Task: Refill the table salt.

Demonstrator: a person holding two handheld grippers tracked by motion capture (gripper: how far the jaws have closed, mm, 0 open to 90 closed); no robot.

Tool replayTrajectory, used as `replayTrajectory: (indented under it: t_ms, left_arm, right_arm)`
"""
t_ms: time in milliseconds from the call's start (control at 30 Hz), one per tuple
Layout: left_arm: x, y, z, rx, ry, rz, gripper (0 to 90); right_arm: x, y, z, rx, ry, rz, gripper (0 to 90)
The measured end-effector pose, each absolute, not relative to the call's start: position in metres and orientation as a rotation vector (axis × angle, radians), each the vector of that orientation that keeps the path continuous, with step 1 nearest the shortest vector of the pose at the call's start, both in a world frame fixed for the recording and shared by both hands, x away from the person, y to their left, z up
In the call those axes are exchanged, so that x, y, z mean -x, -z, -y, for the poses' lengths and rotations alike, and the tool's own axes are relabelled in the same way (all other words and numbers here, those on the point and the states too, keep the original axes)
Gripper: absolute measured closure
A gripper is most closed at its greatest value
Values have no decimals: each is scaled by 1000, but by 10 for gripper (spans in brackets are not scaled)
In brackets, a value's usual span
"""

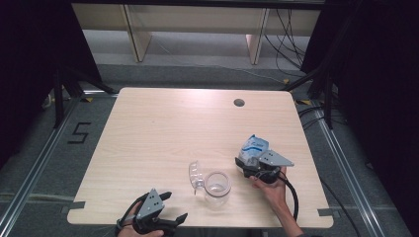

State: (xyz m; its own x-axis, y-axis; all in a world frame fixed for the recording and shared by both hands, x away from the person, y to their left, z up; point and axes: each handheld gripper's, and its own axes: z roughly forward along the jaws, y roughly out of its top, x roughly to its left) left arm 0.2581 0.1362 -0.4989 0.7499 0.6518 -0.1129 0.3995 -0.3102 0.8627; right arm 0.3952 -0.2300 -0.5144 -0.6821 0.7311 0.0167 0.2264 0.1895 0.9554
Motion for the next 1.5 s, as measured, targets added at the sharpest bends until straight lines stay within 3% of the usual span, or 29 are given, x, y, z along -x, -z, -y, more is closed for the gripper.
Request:
replayTrajectory:
  t_ms: [933, 1500]
  left_arm:
    - [-258, 499, -136, -1938, -312, -806, 152]
    - [-259, 499, -137, -1948, -314, -809, 152]
  right_arm:
    - [-394, 508, 233, -883, -1438, -2007, 431]
    - [-401, 497, 226, -682, -1415, -1995, 434]
